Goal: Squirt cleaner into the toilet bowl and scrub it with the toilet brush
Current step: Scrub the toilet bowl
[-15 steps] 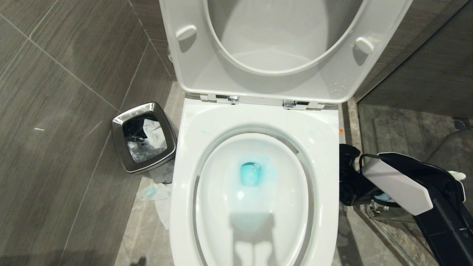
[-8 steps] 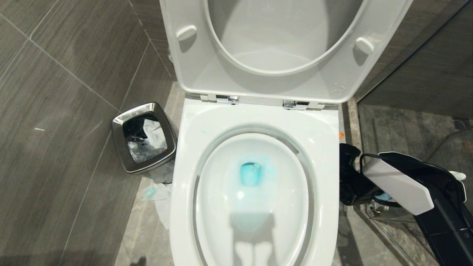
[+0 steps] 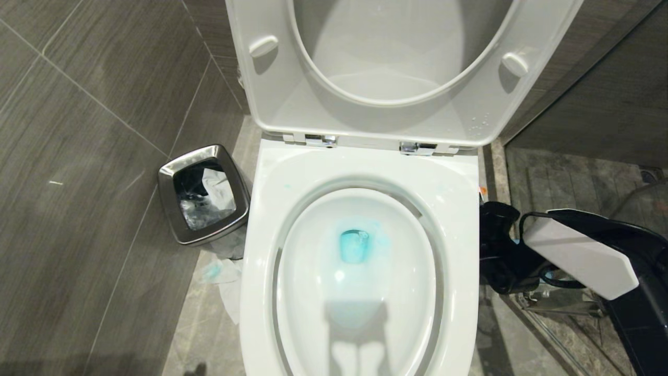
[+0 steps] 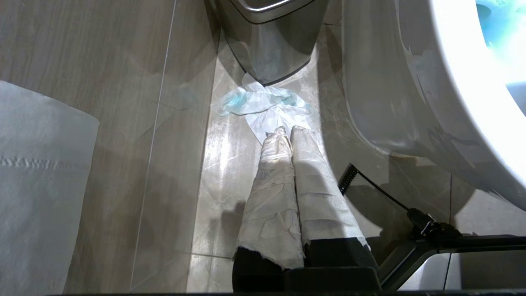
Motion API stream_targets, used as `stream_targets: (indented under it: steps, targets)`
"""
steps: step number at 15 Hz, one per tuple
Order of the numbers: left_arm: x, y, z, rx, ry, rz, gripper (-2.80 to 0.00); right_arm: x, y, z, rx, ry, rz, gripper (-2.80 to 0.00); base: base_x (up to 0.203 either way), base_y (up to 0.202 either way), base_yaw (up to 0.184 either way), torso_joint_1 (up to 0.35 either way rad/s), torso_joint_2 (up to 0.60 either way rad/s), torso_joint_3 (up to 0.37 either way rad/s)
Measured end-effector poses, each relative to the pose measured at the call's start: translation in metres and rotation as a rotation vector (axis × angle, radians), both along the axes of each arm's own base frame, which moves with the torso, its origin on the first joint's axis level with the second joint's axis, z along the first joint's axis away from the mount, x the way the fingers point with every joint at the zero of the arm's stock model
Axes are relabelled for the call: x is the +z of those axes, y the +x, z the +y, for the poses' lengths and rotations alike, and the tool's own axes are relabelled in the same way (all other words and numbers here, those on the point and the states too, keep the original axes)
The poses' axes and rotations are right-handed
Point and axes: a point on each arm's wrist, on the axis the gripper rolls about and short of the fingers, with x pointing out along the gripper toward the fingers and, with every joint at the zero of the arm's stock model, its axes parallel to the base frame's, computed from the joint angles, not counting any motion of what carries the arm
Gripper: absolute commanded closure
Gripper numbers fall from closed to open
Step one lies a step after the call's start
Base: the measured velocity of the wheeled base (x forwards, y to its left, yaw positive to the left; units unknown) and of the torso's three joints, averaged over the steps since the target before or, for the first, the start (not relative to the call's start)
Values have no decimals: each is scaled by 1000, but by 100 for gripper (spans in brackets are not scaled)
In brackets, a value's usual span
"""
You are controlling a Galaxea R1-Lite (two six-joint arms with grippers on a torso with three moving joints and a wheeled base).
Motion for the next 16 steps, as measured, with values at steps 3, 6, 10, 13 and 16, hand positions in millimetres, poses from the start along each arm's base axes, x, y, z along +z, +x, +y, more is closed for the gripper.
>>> stream_targets:
  steps: [3, 6, 10, 13, 16]
  targets:
    - [0, 0, 0, 0, -2, 0, 0, 6, -16, -1, 1, 0, 1, -280, 0, 0, 0, 0, 0, 0]
    - [0, 0, 0, 0, -3, 0, 0, 15, -36, -4, -1, 1, 2, -280, 0, 0, 0, 0, 0, 0]
    - [0, 0, 0, 0, -3, 0, 0, 33, -67, -8, -32, 2, 11, -280, 0, 0, 0, 0, 0, 0]
    - [0, 0, 0, 0, -4, 0, 0, 47, -89, -7, -38, 6, -2, -280, 0, 0, 0, 0, 0, 0]
    - [0, 0, 0, 0, -3, 0, 0, 58, -109, -7, -44, 9, 9, -280, 0, 0, 0, 0, 0, 0]
